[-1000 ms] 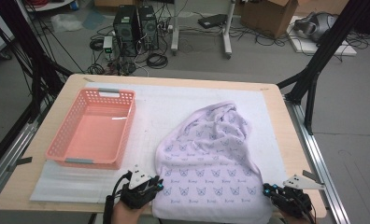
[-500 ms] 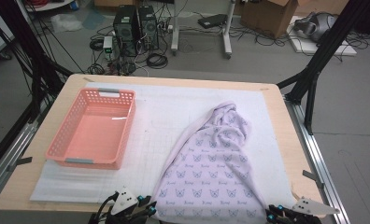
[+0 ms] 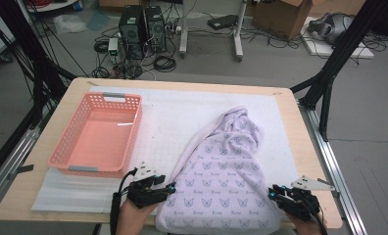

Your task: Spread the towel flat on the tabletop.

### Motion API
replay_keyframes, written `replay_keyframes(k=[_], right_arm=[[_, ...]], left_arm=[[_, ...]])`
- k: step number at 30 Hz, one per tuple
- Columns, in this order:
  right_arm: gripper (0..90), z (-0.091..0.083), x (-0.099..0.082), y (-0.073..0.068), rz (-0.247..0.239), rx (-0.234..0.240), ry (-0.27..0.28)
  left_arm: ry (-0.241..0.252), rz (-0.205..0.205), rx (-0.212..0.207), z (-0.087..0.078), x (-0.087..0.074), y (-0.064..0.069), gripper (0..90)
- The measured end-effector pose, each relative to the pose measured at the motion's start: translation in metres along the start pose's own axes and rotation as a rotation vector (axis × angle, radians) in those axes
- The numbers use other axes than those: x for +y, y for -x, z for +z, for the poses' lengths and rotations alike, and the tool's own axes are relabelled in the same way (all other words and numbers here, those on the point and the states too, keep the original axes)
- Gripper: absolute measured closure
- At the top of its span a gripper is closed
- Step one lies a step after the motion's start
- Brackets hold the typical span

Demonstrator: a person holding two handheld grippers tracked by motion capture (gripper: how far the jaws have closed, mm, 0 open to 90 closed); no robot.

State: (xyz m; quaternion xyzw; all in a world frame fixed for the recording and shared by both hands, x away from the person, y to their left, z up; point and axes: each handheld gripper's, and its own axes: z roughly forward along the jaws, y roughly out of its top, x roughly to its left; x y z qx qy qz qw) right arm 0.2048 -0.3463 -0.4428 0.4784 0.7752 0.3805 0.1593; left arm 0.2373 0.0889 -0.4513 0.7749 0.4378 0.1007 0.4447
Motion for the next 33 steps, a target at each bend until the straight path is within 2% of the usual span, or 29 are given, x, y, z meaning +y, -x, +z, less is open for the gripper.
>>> replay_keyframes(k=[1, 2, 3, 4, 5, 8, 10, 14, 17, 19, 21, 24, 25, 26, 27, 29, 31, 33], right_arm=[[65.9, 0.004, 0.001, -0.003, -0.006, 0.009, -0.009], [64.8, 0.007, 0.002, -0.007, -0.016, 0.015, -0.014], [65.2, 0.009, 0.003, -0.010, -0.029, 0.021, -0.018], [65.2, 0.011, 0.003, -0.013, -0.042, 0.018, -0.021], [66.7, 0.012, 0.004, -0.016, -0.054, 0.010, -0.020], [68.6, 0.012, 0.003, -0.019, -0.058, 0.006, -0.020], [67.3, 0.011, 0.003, -0.019, -0.049, 0.012, -0.013], [68.0, 0.006, 0.004, -0.017, -0.021, 0.022, 0.015], [68.9, 0.005, 0.005, -0.017, 0.003, 0.045, 0.038], [68.2, 0.010, 0.007, -0.022, 0.006, 0.082, 0.029], [67.2, 0.018, 0.009, -0.029, 0.000, 0.111, 0.015], [66.9, 0.030, 0.012, -0.041, -0.046, 0.132, -0.002], [69.2, 0.032, 0.012, -0.046, -0.059, 0.120, -0.001], [79.6, 0.033, 0.012, -0.049, -0.075, 0.124, 0.002], [84.0, 0.032, 0.012, -0.051, -0.090, 0.136, -0.001], [88.5, 0.029, 0.013, -0.053, -0.137, 0.118, -0.008], [89.0, 0.025, 0.013, -0.050, -0.143, 0.097, -0.026], [89.0, 0.016, 0.011, -0.041, -0.145, 0.028, -0.033]], left_arm=[[-0.004, 0.009, 0.002, 0.001, 0.001, 0.002, 51.5], [-0.008, 0.027, 0.018, 0.002, 0.001, 0.003, 56.4], [-0.015, 0.055, 0.044, 0.001, 0.000, 0.005, 69.2], [-0.012, 0.058, 0.047, -0.001, -0.002, 0.005, 82.6], [-0.012, 0.043, 0.043, -0.003, -0.003, 0.004, 86.7], [-0.006, 0.036, 0.064, -0.019, -0.013, -0.001, 87.7], [0.003, 0.022, 0.067, -0.032, -0.022, -0.005, 87.9], [0.004, 0.022, 0.076, -0.057, -0.040, -0.010, 87.9], [0.007, 0.012, 0.057, -0.068, -0.049, -0.012, 87.4], [0.017, 0.000, 0.047, -0.069, -0.051, -0.013, 86.0], [0.027, -0.006, 0.047, -0.067, -0.050, -0.012, 80.0], [0.044, -0.024, 0.043, -0.062, -0.046, -0.011, 64.4], [0.051, -0.022, 0.043, -0.060, -0.044, -0.011, 61.0], [0.055, -0.023, 0.043, -0.058, -0.042, -0.010, 57.8], [0.060, -0.026, 0.037, -0.056, -0.040, -0.010, 56.2], [0.071, -0.031, 0.033, -0.052, -0.036, -0.009, 54.4], [0.082, -0.031, 0.024, -0.049, -0.032, -0.007, 54.3], [0.088, -0.025, 0.017, -0.046, -0.031, -0.005, 54.4]])
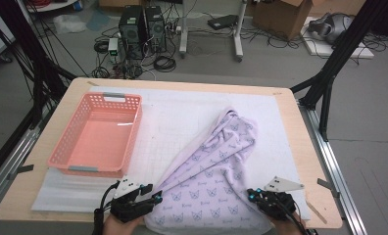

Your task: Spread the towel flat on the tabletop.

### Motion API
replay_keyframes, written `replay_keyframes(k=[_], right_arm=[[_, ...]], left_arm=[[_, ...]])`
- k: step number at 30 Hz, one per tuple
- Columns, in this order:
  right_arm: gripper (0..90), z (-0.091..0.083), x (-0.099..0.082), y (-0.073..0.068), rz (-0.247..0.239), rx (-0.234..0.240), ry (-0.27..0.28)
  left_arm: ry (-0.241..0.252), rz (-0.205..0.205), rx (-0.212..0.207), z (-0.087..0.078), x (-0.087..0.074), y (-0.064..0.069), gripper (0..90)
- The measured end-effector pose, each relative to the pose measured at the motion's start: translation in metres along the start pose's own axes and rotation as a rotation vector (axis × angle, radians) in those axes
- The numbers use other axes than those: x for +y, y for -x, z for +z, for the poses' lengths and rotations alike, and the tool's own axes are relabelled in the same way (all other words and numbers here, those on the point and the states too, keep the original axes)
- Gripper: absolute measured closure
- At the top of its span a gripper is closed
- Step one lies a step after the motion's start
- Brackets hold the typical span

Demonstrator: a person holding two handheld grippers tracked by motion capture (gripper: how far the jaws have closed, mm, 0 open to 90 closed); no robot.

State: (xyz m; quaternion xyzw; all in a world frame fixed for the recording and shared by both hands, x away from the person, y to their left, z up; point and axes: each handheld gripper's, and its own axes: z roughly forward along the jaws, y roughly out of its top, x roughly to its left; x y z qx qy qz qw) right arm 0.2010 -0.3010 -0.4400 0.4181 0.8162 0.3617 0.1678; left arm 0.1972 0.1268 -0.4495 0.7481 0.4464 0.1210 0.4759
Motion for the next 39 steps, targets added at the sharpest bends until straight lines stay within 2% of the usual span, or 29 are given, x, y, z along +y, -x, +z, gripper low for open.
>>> replay_keyframes(k=[2, 4, 5, 6, 8, 10, 13, 16, 17, 18, 19, 21, 24, 26, 27, 28, 29, 32, 34, 36, 38, 39], right_arm=[[89.1, -0.014, -0.005, 0.011, 0.007, -0.082, 0.003], [89.2, -0.026, -0.011, 0.019, 0.013, -0.156, -0.017], [89.3, -0.030, -0.013, 0.021, 0.020, -0.158, -0.029], [89.1, -0.031, -0.015, 0.022, 0.037, -0.137, -0.034], [85.5, -0.033, -0.016, 0.021, 0.040, -0.112, -0.001], [82.6, -0.035, -0.014, 0.021, 0.047, -0.117, 0.027], [77.5, -0.035, -0.014, 0.025, 0.072, -0.132, 0.043], [72.0, -0.032, -0.017, 0.028, 0.105, -0.119, 0.052], [70.7, -0.031, -0.017, 0.028, 0.114, -0.117, 0.054], [68.3, -0.030, -0.017, 0.029, 0.114, -0.111, 0.059], [65.8, -0.028, -0.018, 0.029, 0.133, -0.101, 0.069], [63.2, -0.023, -0.017, 0.030, 0.148, -0.087, 0.084], [62.9, -0.012, -0.015, 0.030, 0.159, -0.069, 0.074], [65.7, -0.003, -0.013, 0.027, 0.142, -0.039, 0.045], [68.1, 0.000, -0.012, 0.022, 0.115, -0.056, 0.041], [80.0, 0.000, -0.012, 0.019, 0.090, -0.053, 0.037], [83.6, 0.000, -0.011, 0.018, 0.081, -0.014, 0.035], [85.8, -0.005, -0.011, 0.016, 0.052, -0.009, 0.007], [85.9, -0.012, -0.013, 0.018, 0.037, -0.025, -0.009], [85.9, -0.023, -0.019, 0.018, 0.009, -0.069, -0.045], [85.8, -0.033, -0.024, 0.020, 0.005, -0.102, -0.075], [85.7, -0.037, -0.027, 0.021, 0.013, -0.104, -0.088]], left_arm=[[0.001, 0.008, -0.008, 0.003, 0.000, 0.003, 54.4], [-0.003, 0.013, -0.009, 0.005, 0.000, 0.004, 54.1], [-0.006, 0.012, -0.013, 0.006, 0.000, 0.004, 53.4], [-0.008, 0.012, -0.012, 0.007, 0.001, 0.004, 52.3], [-0.004, 0.006, -0.012, 0.009, 0.005, 0.003, 49.7], [-0.004, 0.007, -0.008, 0.013, 0.009, 0.003, 48.5], [-0.033, 0.017, -0.001, 0.026, 0.017, 0.003, 48.0], [-0.079, 0.038, 0.020, 0.039, 0.020, 0.005, 49.5], [-0.074, 0.055, 0.048, 0.040, 0.020, 0.008, 52.4], [-0.077, 0.070, 0.067, 0.040, 0.020, 0.009, 60.6], [-0.079, 0.070, 0.072, 0.039, 0.020, 0.008, 71.0], [-0.076, 0.056, 0.058, 0.035, 0.017, 0.005, 82.8], [-0.078, 0.059, 0.048, 0.025, 0.011, 0.007, 84.5], [-0.088, 0.070, 0.039, 0.015, 0.006, 0.009, 84.8], [-0.086, 0.068, 0.029, 0.010, 0.003, 0.009, 84.8], [-0.093, 0.071, 0.020, 0.005, 0.000, 0.010, 84.8], [-0.092, 0.070, 0.011, 0.001, -0.004, 0.011, 84.7], [-0.079, 0.059, -0.016, -0.006, -0.012, 0.012, 83.9], [-0.069, 0.048, -0.041, -0.005, -0.013, 0.012, 80.4], [-0.055, 0.034, -0.055, -0.001, -0.013, 0.013, 69.1], [-0.051, 0.031, -0.054, 0.002, -0.011, 0.016, 63.0], [-0.049, 0.028, -0.049, 0.003, -0.009, 0.016, 58.5]])
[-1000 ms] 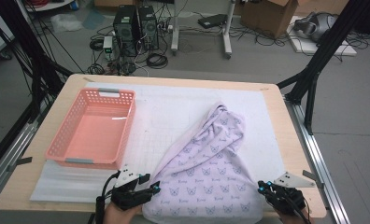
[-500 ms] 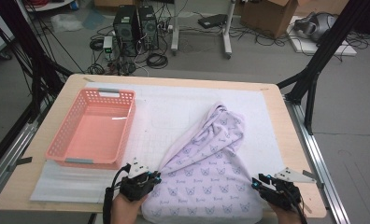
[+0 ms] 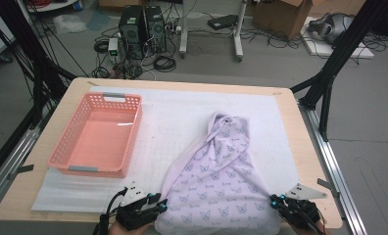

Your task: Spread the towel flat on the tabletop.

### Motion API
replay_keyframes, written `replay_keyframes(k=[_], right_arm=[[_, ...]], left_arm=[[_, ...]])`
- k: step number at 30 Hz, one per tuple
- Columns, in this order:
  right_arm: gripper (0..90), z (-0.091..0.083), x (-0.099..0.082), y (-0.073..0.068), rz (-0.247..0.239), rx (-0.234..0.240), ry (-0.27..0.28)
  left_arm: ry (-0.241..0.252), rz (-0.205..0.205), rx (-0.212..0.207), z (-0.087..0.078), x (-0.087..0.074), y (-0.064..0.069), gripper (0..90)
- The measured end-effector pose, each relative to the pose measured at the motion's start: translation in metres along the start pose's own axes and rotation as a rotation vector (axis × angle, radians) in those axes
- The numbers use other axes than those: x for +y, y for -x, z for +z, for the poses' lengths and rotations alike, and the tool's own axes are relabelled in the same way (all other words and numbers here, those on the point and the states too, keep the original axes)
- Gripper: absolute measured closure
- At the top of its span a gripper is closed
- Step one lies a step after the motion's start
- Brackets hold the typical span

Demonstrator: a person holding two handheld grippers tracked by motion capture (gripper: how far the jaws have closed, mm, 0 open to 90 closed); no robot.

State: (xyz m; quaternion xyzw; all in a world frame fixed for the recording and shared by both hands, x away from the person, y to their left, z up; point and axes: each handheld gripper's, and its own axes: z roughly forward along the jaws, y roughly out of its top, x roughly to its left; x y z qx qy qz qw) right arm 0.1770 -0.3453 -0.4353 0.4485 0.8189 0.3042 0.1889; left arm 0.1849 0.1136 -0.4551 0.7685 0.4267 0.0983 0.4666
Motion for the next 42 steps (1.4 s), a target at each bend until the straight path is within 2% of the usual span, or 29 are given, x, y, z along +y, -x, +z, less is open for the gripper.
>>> replay_keyframes(k=[3, 4, 7, 9, 11, 13, 15, 16, 18, 20, 25, 28, 30, 33, 35, 38, 40, 41, 42], right_arm=[[83.5, -0.008, -0.007, 0.005, 0.037, 0.036, -0.003], [80.7, -0.010, -0.008, 0.007, 0.051, 0.051, 0.013], [70.7, -0.016, -0.006, 0.011, 0.092, 0.053, 0.094], [68.7, -0.017, -0.006, 0.013, 0.118, 0.064, 0.154], [68.4, -0.016, -0.006, 0.015, 0.134, 0.056, 0.191], [68.9, -0.013, -0.006, 0.017, 0.132, 0.032, 0.189], [68.8, -0.010, -0.007, 0.019, 0.148, 0.032, 0.180], [68.7, -0.008, -0.008, 0.020, 0.153, 0.032, 0.178], [68.5, -0.007, -0.009, 0.021, 0.157, 0.035, 0.166], [68.5, -0.006, -0.010, 0.022, 0.152, 0.035, 0.162], [68.5, -0.006, -0.009, 0.022, 0.168, 0.022, 0.173], [70.2, -0.004, -0.006, 0.025, 0.187, -0.006, 0.169], [70.8, 0.001, -0.003, 0.027, 0.198, -0.024, 0.163], [71.8, 0.010, 0.004, 0.027, 0.203, -0.025, 0.147], [71.8, 0.017, 0.010, 0.025, 0.199, -0.002, 0.147], [68.2, 0.030, 0.019, 0.015, 0.158, 0.035, 0.128], [65.1, 0.038, 0.024, 0.006, 0.139, 0.041, 0.105], [67.9, 0.039, 0.026, 0.002, 0.122, 0.032, 0.110], [70.2, 0.040, 0.027, -0.001, 0.113, 0.055, 0.107]], left_arm=[[0.034, -0.016, 0.002, 0.004, 0.008, -0.002, 52.7], [0.037, -0.017, -0.001, 0.005, 0.011, -0.003, 51.2], [0.036, 0.003, 0.002, 0.016, 0.024, -0.006, 51.3], [0.029, 0.004, 0.000, 0.027, 0.034, -0.009, 51.3], [-0.002, 0.006, 0.014, 0.040, 0.042, -0.012, 51.2], [-0.041, 0.009, 0.023, 0.052, 0.047, -0.011, 51.2], [-0.047, 0.042, 0.043, 0.058, 0.049, -0.007, 54.1], [-0.053, 0.067, 0.053, 0.058, 0.050, -0.005, 60.5], [-0.053, 0.106, 0.052, 0.058, 0.047, -0.003, 80.2], [-0.034, 0.067, 0.041, 0.053, 0.043, -0.007, 85.4], [0.012, 0.011, 0.069, 0.024, 0.030, -0.020, 86.2], [0.008, 0.014, 0.081, 0.006, 0.018, -0.025, 86.2], [0.004, 0.017, 0.077, 0.003, 0.012, -0.025, 86.3], [0.013, 0.014, 0.074, -0.001, 0.009, -0.025, 86.2], [0.025, 0.002, 0.074, -0.004, 0.008, -0.026, 86.0], [0.026, -0.015, 0.062, -0.002, 0.005, -0.026, 85.5], [0.021, -0.017, 0.058, -0.001, 0.003, -0.025, 85.3], [0.024, -0.019, 0.055, 0.000, 0.003, -0.024, 85.3], [0.021, -0.016, 0.055, 0.000, 0.003, -0.023, 85.2]])
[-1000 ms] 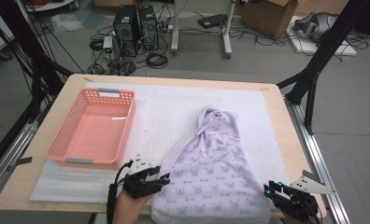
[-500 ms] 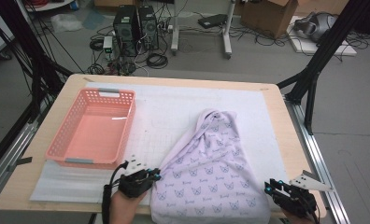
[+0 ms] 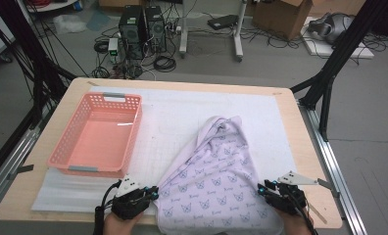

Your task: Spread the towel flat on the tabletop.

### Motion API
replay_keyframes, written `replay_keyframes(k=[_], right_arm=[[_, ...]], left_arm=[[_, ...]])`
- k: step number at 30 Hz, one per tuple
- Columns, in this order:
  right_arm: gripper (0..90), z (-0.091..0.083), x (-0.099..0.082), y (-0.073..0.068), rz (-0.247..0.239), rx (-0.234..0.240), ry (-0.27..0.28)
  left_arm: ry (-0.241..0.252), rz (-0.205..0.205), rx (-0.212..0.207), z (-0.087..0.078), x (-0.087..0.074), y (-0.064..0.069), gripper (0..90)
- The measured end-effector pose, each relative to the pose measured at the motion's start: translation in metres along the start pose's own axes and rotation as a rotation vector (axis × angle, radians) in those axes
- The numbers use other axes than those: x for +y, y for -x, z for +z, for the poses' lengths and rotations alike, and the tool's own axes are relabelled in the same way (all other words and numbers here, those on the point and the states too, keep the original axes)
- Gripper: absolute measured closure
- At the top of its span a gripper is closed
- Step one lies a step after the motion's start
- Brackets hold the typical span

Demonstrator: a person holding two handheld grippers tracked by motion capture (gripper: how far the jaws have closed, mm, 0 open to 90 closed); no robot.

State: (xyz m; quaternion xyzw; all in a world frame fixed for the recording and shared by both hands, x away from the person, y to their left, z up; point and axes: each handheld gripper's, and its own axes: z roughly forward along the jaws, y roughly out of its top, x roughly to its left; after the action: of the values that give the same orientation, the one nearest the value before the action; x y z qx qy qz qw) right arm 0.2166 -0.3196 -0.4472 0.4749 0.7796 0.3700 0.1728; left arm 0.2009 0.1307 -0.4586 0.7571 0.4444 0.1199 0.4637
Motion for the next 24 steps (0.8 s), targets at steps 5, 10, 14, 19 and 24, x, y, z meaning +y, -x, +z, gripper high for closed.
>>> replay_keyframes(k=[5, 10, 14, 19, 24], right_arm=[[87.3, -0.002, -0.001, -0.007, -0.043, 0.036, -0.013], [88.5, -0.012, -0.004, 0.001, -0.020, 0.025, 0.008], [88.9, -0.024, -0.007, 0.014, -0.003, -0.076, 0.011], [88.8, -0.034, -0.014, 0.021, -0.031, -0.116, -0.087], [70.4, -0.042, -0.011, 0.020, 0.004, -0.082, -0.007]], left_arm=[[0.003, -0.004, 0.001, -0.001, -0.001, 0.000, 85.1], [0.003, -0.008, 0.002, -0.001, -0.001, 0.000, 85.0], [0.003, -0.009, -0.008, -0.001, -0.001, 0.001, 85.0], [-0.003, 0.000, -0.026, 0.001, -0.002, 0.005, 84.9], [0.011, -0.030, -0.028, 0.003, 0.003, 0.005, 51.8]])
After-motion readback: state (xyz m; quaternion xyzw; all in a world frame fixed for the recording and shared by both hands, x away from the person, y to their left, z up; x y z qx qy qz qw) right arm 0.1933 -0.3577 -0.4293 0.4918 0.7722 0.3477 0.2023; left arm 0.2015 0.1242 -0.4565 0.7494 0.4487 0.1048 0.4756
